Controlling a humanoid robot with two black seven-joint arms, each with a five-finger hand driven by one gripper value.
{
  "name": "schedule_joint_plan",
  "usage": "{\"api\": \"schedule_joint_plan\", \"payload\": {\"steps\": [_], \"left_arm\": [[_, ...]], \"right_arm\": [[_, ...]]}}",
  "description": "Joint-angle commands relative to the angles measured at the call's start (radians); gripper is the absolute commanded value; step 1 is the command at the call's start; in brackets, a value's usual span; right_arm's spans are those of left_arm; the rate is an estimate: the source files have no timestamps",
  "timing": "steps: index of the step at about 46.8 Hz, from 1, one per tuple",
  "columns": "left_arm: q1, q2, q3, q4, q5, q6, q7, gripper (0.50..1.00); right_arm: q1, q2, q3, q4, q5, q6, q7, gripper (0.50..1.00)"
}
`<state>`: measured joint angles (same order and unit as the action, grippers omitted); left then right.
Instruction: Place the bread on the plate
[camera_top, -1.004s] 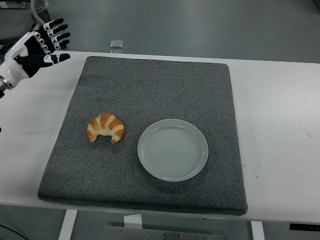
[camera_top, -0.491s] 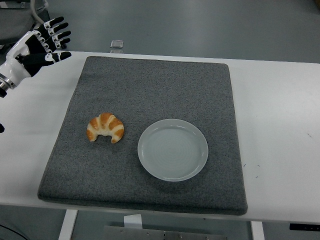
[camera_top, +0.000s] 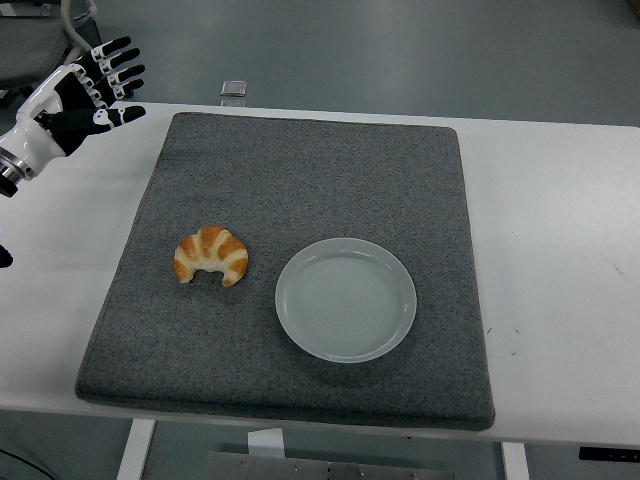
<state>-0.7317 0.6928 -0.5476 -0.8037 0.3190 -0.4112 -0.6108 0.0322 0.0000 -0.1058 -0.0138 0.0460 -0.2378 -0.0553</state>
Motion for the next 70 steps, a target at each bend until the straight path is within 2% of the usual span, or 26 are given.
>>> {"api": "schedule_joint_plan", "payload": {"steps": [1,30,38,42,46,56,70], "left_arm": [[0.000,0.001,0.000,0.000,0.000,0.002,0.000,0.994],[-0.002,-0.001,0.002,-0.003,0.005,0.000,0.000,0.994],[-0.037,0.001,0.017,-0.025,0.021,0.002,0.000,0.992],[-0.055,0.017,0.046,-0.072,0.072,0.005,0.000,0.990],[-0.092,0.079,0.063,-0.140,0.185,0.008,0.000,0.990],[-0.109,0.188,0.068,-0.284,0.474,0.003,0.000,0.992],[-0.152,0.321,0.127,-0.460,0.715,-0.006,0.000,0.990]], "right_arm": [[0.000,0.000,0.000,0.000,0.000,0.000,0.000,0.930],[0.000,0.000,0.000,0.000,0.000,0.000,0.000,0.930],[0.000,0.000,0.000,0.000,0.000,0.000,0.000,0.930],[0.000,0.000,0.000,0.001,0.000,0.000,0.000,0.930],[0.000,0.000,0.000,0.000,0.000,0.000,0.000,0.930],[0.000,0.000,0.000,0.000,0.000,0.000,0.000,0.930],[0.000,0.000,0.000,0.000,0.000,0.000,0.000,0.930]]}}
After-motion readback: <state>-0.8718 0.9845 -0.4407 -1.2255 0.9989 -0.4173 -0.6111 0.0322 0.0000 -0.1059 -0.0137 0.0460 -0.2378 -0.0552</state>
